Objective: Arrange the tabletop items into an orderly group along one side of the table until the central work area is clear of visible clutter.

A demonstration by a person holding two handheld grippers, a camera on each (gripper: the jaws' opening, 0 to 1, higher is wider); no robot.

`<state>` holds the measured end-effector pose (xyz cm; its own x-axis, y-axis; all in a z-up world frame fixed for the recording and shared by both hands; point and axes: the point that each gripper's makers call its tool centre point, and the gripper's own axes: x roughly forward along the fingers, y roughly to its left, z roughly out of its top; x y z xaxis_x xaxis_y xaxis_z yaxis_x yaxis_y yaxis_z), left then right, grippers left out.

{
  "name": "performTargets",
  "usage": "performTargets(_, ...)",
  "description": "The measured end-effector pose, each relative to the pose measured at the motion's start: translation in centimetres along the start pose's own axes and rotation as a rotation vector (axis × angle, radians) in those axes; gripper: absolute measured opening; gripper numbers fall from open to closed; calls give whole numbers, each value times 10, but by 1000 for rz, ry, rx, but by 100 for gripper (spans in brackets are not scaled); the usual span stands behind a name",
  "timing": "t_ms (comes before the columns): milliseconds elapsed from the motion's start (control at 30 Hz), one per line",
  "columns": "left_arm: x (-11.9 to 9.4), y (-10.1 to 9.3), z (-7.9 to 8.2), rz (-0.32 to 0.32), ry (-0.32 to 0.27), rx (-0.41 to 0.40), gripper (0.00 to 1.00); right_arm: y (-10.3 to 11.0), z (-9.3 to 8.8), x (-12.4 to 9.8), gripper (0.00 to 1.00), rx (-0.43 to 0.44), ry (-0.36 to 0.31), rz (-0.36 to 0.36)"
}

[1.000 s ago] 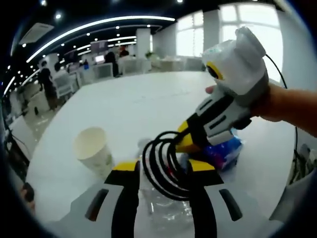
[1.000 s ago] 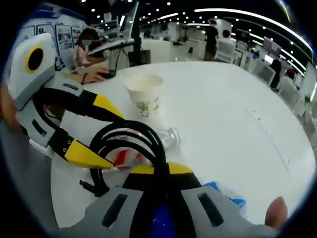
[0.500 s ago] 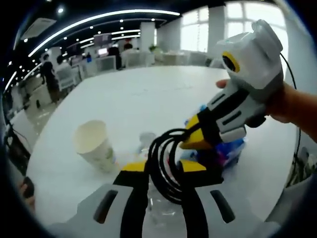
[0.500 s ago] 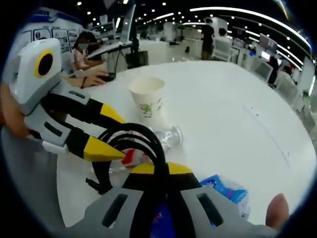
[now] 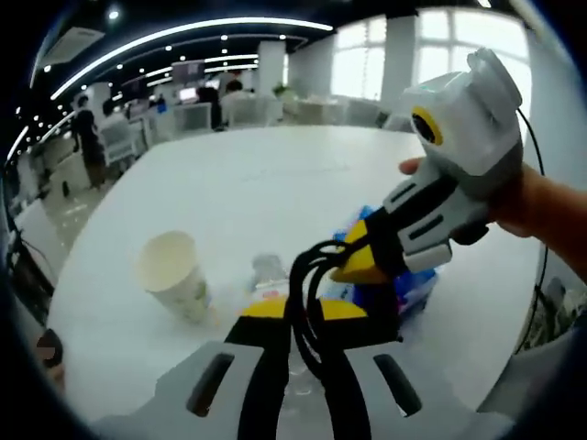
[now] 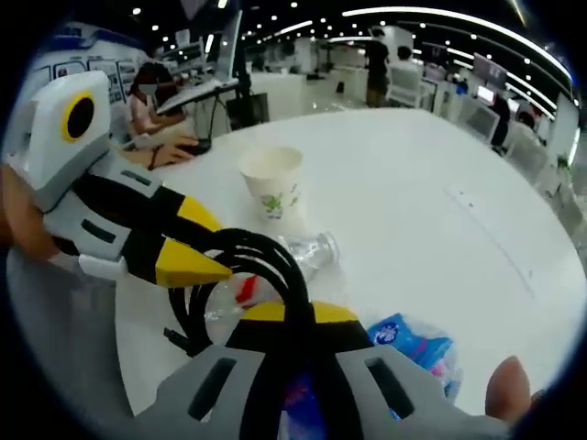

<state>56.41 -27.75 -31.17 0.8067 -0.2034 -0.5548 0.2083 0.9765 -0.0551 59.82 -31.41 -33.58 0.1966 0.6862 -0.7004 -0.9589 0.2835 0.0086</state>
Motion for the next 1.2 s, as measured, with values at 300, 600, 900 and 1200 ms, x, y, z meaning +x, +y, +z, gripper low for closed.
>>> performTargets(300, -13, -17, 25, -38, -62, 23, 6, -3, 8, -32, 6, 31, -27, -33)
performTargets(600, -16, -57, 49, -118, -114, 83, 6, -14, -4, -81, 6, 53, -25, -121)
performTargets(900, 0, -127, 60, -259, -159, 141, 7, -34, -50, -136, 6, 112, 27, -227)
performTargets(1200, 23, -198, 52, -395, -167, 167, 7, -51, -113, -178, 6, 198, 101, -303)
